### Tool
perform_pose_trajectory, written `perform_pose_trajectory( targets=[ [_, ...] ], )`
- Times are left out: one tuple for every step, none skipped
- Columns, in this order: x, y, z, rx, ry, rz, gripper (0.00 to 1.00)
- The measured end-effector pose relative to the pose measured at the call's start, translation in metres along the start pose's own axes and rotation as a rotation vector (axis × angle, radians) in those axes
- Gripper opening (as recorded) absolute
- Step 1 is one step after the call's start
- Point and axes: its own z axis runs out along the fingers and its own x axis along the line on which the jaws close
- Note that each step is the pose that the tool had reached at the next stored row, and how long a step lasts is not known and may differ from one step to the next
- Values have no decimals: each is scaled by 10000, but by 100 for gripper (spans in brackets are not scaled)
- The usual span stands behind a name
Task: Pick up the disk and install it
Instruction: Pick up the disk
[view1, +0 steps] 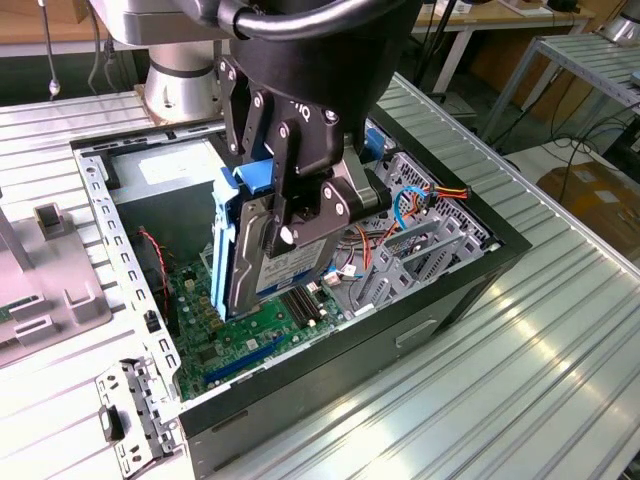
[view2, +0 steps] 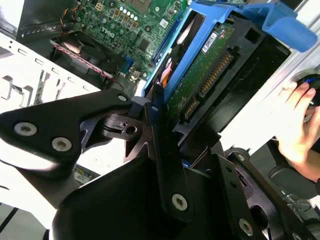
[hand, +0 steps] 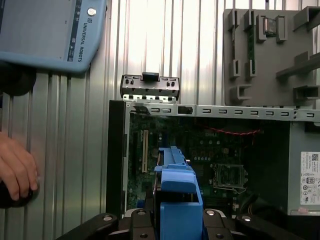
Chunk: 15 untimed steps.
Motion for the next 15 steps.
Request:
perform_pose_trajectory(
  targets=[
    [0,-8,0,0,-1,0,36],
    [1,-16,1,0,-1,0,36],
    [1,-22,1,0,-1,0,36],
    [1,-28,0,0,0,0,36],
    [1,-33,0,0,0,0,36],
    [1,-40,1,0,-1,0,36],
    [2,-45,1,0,-1,0,36],
    [2,-52,0,0,0,0,36],
    [2,-57,1,0,0,-1,36],
    [2,-62,1,0,-1,0,36],
    [2,-69,1,0,0,0,36],
    [2,-74,1,0,0,0,36],
    [2,-78,1,0,0,0,36],
    [3,-89,2,0,-1,0,36],
    [3,-95,2,0,-1,0,36]
  ],
)
